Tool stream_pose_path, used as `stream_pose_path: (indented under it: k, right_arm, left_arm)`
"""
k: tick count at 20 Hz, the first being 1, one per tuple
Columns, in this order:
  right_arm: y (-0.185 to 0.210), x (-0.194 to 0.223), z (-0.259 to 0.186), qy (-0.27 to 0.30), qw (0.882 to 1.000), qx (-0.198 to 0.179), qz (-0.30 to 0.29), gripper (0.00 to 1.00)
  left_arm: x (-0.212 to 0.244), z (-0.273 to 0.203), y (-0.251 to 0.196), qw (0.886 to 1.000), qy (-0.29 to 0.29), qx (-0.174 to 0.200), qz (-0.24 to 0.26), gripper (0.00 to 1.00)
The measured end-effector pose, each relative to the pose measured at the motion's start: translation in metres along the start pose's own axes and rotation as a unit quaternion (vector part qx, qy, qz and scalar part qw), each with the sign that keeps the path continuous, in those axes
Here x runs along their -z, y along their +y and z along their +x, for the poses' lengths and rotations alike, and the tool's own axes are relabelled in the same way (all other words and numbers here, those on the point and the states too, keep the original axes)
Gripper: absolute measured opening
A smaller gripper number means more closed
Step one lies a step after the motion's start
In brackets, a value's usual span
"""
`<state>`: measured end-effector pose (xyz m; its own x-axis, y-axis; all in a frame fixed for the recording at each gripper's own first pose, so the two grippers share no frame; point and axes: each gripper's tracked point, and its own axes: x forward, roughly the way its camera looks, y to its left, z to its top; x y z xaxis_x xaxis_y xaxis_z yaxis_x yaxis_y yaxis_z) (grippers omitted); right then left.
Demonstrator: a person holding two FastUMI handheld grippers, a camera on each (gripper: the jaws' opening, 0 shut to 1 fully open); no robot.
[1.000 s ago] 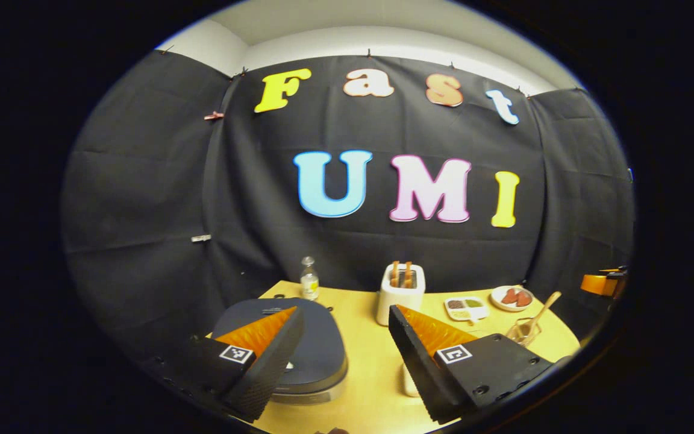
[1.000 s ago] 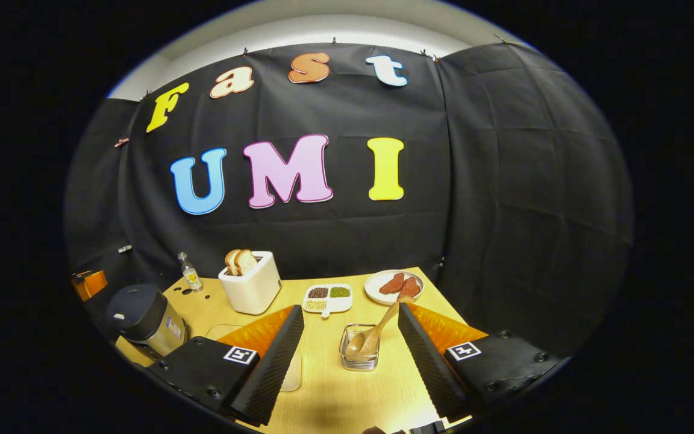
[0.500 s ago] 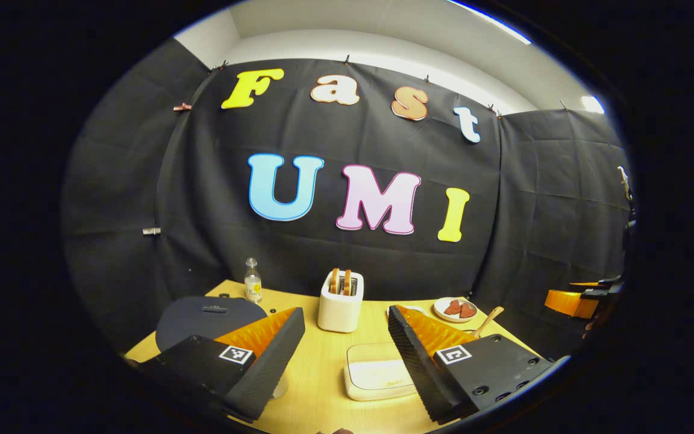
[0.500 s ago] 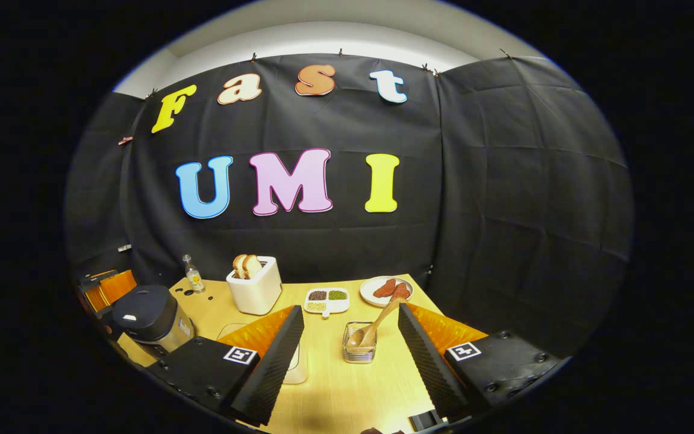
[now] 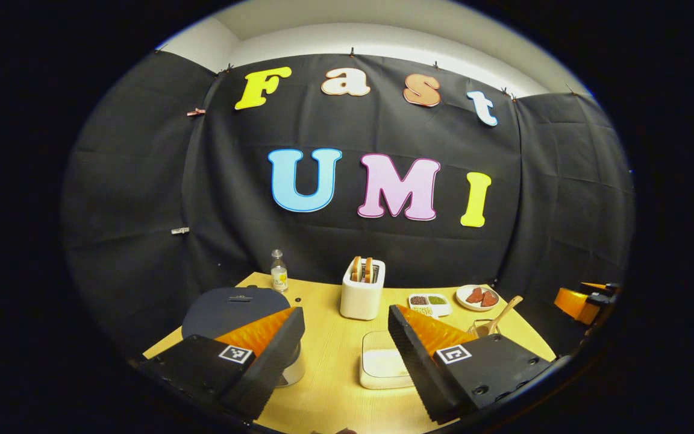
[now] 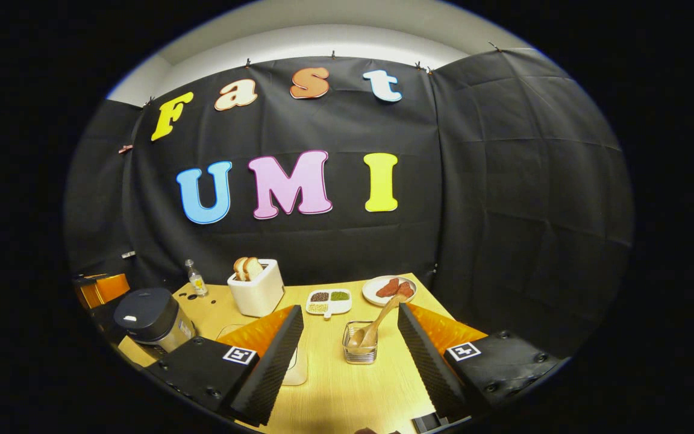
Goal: Close the left gripper, press the button to open the rice cooker; take a wooden spoon from the chopstick holder with the right hand, scoop a spoonful of rice and pour it into the rice cooker, then put the wooden spoon back into the chopstick holder.
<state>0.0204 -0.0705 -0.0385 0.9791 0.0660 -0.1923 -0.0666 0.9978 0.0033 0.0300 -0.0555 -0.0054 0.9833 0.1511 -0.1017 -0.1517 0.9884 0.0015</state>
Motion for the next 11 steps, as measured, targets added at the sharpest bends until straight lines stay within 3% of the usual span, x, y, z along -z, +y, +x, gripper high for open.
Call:
stream_pose_path:
  k: [6,11]
  right_arm:
    - [-0.020,0.011,-0.004,0.008,1.000,-0.020,-0.009,0.98]
    - [-0.035,0.010,-0.008,0.005,0.999,-0.044,-0.008,0.98]
  left_arm:
    - [0.008,-0.018,-0.034,1.000,0.010,0.017,0.008,0.95]
    - [0.006,-0.020,-0.031,1.000,0.003,-0.007,-0.009,0.95]
